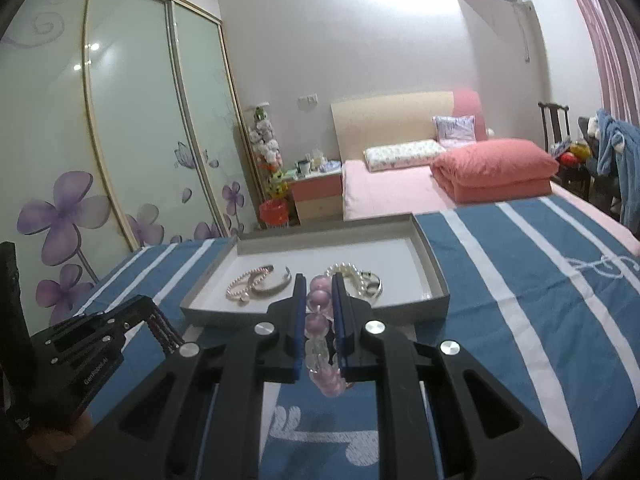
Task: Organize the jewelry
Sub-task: 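Carry both bracelets over the grey box with both tools, then lower both bracelets into the grey box and open both tools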
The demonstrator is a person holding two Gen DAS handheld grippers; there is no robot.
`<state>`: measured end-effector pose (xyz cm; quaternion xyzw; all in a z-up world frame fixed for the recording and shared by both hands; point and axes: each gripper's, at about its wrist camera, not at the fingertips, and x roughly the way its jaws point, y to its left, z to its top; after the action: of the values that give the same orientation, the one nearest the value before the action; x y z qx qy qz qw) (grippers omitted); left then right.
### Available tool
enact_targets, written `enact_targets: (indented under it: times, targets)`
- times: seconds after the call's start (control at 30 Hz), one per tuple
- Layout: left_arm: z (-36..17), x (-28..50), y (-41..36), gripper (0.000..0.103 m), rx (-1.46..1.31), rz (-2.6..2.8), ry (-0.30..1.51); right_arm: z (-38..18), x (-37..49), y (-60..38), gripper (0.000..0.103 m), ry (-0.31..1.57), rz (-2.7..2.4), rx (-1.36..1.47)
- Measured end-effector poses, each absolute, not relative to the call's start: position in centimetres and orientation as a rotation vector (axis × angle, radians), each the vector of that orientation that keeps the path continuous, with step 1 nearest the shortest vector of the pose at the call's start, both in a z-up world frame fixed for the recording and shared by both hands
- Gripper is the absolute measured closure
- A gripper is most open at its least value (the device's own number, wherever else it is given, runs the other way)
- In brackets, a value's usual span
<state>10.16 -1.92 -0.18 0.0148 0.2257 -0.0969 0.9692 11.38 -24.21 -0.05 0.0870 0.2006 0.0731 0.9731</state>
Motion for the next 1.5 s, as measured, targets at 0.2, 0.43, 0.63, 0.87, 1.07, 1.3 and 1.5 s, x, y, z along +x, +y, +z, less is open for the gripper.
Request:
enact_targets:
  times: [0.2,0.43,0.63,0.87,1.07,1.3,1.5]
  targets:
    - [0.8,9.8,-2.4,0.098,0.035,-0.194,0.406,1.2,10.7,-23.4,0.09,0.337,0.148,0.151]
    - [1.9,9.9,-2.8,0.098,0.036,-0.189,0.361,2.8,10.2,-22.6,0.09,0.262,0.137,0.122]
    - [2.9,10.4,-3.1,0.098,0.031,-0.177,0.323,3.7,10.3,-22.3,0.09,0.211,0.127,0.112]
    - [3.5,11.3,-3.6,0.098,0.021,-0.18,0.305,4.0,11.0,-22.7,0.09,0.185,0.124,0.118]
    - [3.3,13.7,-4.1,0.098,0.006,-0.192,0.334,4.0,13.5,-23.3,0.09,0.211,0.122,0.139]
    - [2.4,16.6,-4.9,0.098,0.002,-0.198,0.355,3.2,18.0,-23.4,0.09,0.256,0.09,0.14]
    - [1.5,18.4,-5.1,0.098,-0.002,-0.206,0.376,2.3,21.0,-23.8,0.09,0.294,0.095,0.163]
